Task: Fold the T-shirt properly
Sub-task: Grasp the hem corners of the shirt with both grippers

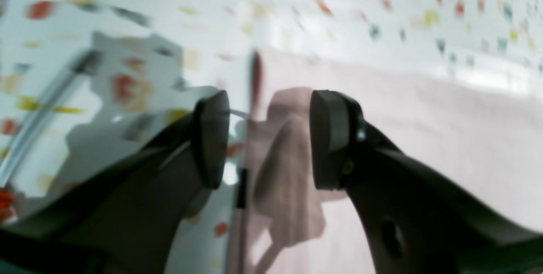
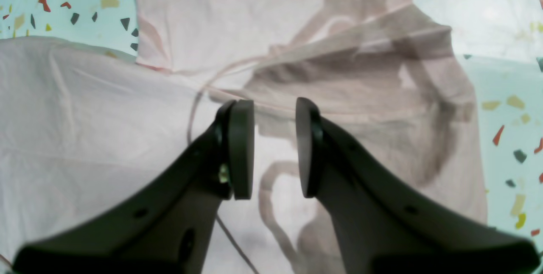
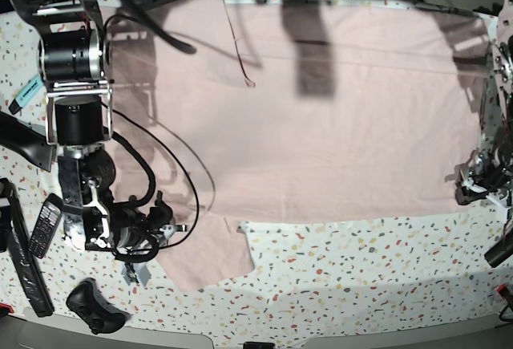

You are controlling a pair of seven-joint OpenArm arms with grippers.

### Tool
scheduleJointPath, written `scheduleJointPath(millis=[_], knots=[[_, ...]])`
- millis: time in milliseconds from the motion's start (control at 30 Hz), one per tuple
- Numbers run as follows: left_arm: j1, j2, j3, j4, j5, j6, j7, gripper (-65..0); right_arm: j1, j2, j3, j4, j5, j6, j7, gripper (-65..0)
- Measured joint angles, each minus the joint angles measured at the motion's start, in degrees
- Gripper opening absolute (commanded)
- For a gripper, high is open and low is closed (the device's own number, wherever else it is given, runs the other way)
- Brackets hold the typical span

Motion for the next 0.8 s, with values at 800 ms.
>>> scheduleJointPath(millis=[800], knots=[[-0.11, 3.04, -0.24, 0.04, 3.02, -1.68, 1.25, -41.7, 0.24, 1.97, 0.00, 0.00, 0.00, 1.51, 0.22, -48.4]])
